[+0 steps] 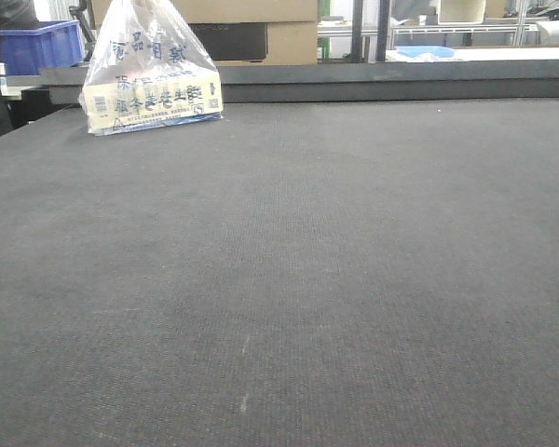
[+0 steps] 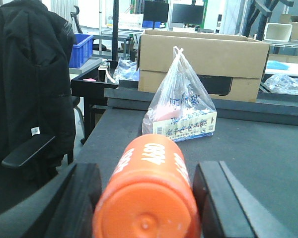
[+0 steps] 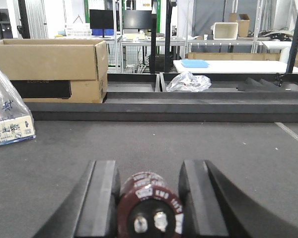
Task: Place cylindrical capacitor in blue bin on shelf
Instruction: 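Lift both held cylinders up off the felt table, then drive the base to the shelf of blue bins holding both cylinders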
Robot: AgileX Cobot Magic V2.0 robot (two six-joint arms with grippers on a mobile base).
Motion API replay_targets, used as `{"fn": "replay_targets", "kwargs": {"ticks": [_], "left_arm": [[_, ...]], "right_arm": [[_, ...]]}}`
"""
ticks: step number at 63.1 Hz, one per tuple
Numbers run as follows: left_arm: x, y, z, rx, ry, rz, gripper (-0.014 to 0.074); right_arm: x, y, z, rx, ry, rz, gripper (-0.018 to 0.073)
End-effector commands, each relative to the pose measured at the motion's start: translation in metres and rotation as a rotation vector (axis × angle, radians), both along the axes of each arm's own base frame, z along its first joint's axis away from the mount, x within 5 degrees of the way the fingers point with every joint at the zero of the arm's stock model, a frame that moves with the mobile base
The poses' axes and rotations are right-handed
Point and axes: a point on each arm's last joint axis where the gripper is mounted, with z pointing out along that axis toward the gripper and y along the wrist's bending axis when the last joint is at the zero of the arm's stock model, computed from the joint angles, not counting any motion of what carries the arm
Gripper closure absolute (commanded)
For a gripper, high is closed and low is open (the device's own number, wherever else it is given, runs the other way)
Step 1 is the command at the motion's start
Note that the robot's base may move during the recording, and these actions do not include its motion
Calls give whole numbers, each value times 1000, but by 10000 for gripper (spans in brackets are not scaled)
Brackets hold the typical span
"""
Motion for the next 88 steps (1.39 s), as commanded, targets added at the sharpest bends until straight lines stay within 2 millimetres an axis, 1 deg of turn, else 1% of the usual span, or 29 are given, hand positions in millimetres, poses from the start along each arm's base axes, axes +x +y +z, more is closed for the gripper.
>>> {"fn": "replay_targets", "kwargs": {"ticks": [1, 88], "left_arm": [[-2, 0, 4, 4, -38, -2, 708], [-2, 0, 4, 5, -42, -3, 708]], "right_arm": [[-1, 0, 3, 1, -39, -1, 728], [-1, 0, 3, 1, -39, -1, 728]]}}
